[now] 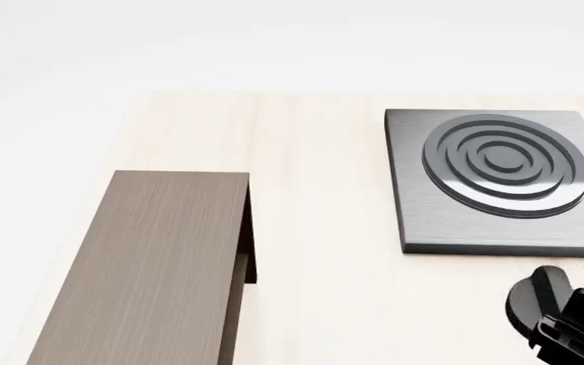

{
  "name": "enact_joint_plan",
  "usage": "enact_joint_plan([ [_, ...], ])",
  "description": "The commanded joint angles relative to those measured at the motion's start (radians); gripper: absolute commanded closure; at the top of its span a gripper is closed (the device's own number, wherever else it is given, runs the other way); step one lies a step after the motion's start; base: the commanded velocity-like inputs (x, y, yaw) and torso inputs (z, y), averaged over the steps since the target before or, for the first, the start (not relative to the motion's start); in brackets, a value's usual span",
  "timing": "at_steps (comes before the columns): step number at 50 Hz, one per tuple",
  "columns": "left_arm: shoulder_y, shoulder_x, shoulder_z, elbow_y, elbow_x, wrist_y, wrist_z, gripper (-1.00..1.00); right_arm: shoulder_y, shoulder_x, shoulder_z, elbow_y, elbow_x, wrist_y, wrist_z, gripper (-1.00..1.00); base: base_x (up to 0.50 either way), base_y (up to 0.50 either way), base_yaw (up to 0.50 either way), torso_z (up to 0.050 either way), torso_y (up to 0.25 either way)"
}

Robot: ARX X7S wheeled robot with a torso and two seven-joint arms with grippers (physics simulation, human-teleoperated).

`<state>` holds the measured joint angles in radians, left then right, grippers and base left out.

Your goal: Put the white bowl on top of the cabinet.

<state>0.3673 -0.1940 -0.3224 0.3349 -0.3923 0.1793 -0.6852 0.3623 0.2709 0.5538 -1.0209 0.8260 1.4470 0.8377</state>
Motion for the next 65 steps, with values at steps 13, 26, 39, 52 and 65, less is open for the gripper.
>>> enact_joint_plan([
  [13,-0.001,-0.006,0.007,-0.014,-0.004,0.008,-0.006,-1.00,-0.043,0.122,0.283,0.137,0.566,0.024,0.416,-1.00,0.00,0.00,0.00,0.000,0.000],
  [26,0.000,-0.009,0.015,-0.013,-0.001,0.009,-0.012,-1.00,-0.207,0.125,0.521,0.154,0.537,-0.076,0.360,-1.00,0.00,0.00,0.00,0.000,0.000],
  [39,-0.002,-0.015,0.019,-0.016,-0.004,0.009,-0.016,-1.00,-0.294,0.090,0.686,0.207,0.549,-0.130,0.366,-1.00,0.00,0.00,0.00,0.000,0.000],
  [52,-0.002,-0.018,0.024,-0.019,-0.006,0.011,-0.018,-1.00,-0.337,0.072,0.795,0.259,0.557,-0.167,0.386,-1.00,0.00,0.00,0.00,0.000,0.000],
  [65,-0.004,-0.022,0.029,-0.023,-0.008,0.012,-0.022,-1.00,-0.328,0.071,0.802,0.290,0.640,-0.153,0.513,-1.00,0.00,0.00,0.00,0.000,0.000],
])
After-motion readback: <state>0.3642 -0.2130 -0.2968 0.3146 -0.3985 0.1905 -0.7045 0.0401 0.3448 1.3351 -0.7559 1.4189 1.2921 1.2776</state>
